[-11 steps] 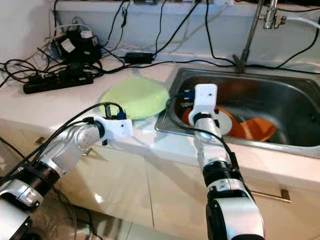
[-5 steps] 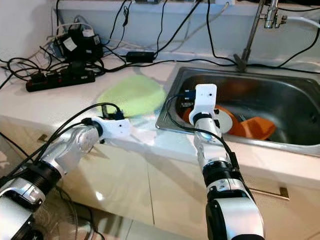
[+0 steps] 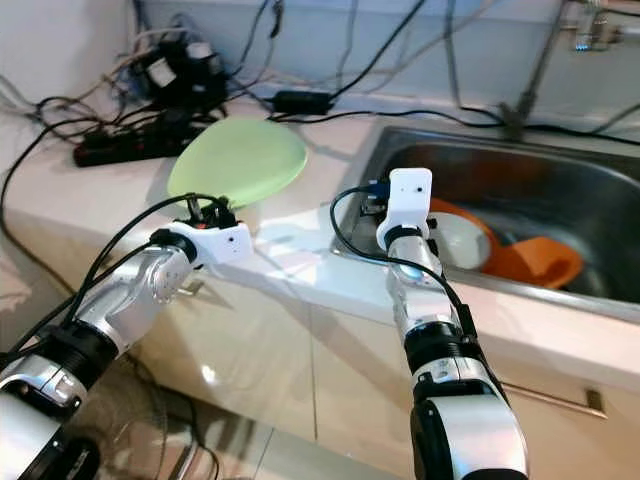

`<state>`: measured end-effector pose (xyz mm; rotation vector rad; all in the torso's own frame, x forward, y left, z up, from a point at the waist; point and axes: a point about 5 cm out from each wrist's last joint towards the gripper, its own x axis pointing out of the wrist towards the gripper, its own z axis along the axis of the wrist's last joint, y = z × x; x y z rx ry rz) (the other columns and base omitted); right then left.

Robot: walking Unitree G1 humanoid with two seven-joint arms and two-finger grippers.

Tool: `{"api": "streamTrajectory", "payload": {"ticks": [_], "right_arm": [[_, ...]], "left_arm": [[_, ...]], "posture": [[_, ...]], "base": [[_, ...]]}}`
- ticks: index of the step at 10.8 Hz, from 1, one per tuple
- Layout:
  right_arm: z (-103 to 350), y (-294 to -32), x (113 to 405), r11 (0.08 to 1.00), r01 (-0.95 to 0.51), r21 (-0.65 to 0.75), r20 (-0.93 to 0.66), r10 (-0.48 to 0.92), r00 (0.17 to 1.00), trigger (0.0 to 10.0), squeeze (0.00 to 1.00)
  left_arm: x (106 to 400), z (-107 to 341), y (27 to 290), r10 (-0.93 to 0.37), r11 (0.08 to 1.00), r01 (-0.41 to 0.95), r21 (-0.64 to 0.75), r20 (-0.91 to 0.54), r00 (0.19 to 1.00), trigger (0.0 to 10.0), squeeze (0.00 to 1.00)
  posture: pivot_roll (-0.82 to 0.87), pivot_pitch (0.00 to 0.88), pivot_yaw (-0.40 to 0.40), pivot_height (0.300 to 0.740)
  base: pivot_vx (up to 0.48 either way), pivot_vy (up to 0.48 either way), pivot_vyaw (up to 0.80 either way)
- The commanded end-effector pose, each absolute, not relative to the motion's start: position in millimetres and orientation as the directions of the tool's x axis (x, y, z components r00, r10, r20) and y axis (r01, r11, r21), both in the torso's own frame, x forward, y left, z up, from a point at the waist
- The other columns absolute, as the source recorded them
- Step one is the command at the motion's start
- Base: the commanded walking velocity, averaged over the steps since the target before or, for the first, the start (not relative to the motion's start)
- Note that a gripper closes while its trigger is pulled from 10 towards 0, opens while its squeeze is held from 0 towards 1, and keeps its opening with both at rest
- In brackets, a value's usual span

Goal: Kitchen organization

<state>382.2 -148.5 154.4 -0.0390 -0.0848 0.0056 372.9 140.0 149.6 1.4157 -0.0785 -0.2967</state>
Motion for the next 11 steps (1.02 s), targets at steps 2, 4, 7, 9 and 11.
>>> {"api": "streamTrajectory", "payload": {"ticks": [2, 4, 7, 9, 11], "right_arm": [[158.5, -144.8, 382.8, 1.000, -0.020, 0.006, 0.091, 0.019, 0.996, 10.0, 0.00], [166.8, -140.8, 384.0, 0.985, -0.059, 0.160, 0.102, 0.043, 0.994, 10.0, 1.00], [190.4, -134.5, 386.1, 0.922, -0.149, 0.357, 0.146, 0.102, 0.984, 10.0, 1.00], [202.4, -116.2, 380.4, 0.835, -0.290, 0.468, 0.158, 0.244, 0.957, 10.0, 0.39], [197.6, -113.6, 379.1, 0.793, -0.277, 0.543, 0.108, 0.261, 0.959, 10.0, 0.00]], "left_arm": [[377.3, 181.8, 131.9, -0.302, 0.130, 0.007, 0.992, 0.032, 0.953, 10.0, 0.00], [373.9, 185.5, 127.1, -0.343, 0.133, -0.010, 0.991, 0.055, 0.938, 10.0, 0.00], [371.6, 193.8, 121.5, -0.375, 0.144, -0.027, 0.989, 0.080, 0.924, 10.0, 0.00], [370.0, 199.2, 116.1, -0.405, 0.144, -0.039, 0.989, 0.095, 0.910, 10.0, 0.00], [368.7, 203.1, 109.2, -0.430, 0.147, -0.048, 0.988, 0.108, 0.896, 10.0, 0.00]], "posture": [[0.23, 0.000, 0.053, 0.725], [0.23, 0.000, 0.054, 0.725], [0.23, 0.000, 0.055, 0.725], [0.22, 0.000, 0.057, 0.725], [0.22, 0.000, 0.059, 0.725]], "base": [[0.000, 0.000, 0.00], [0.000, 0.000, 0.00], [0.000, 0.000, 0.00], [0.000, 0.000, 0.00], [0.000, 0.000, 0.00]]}}
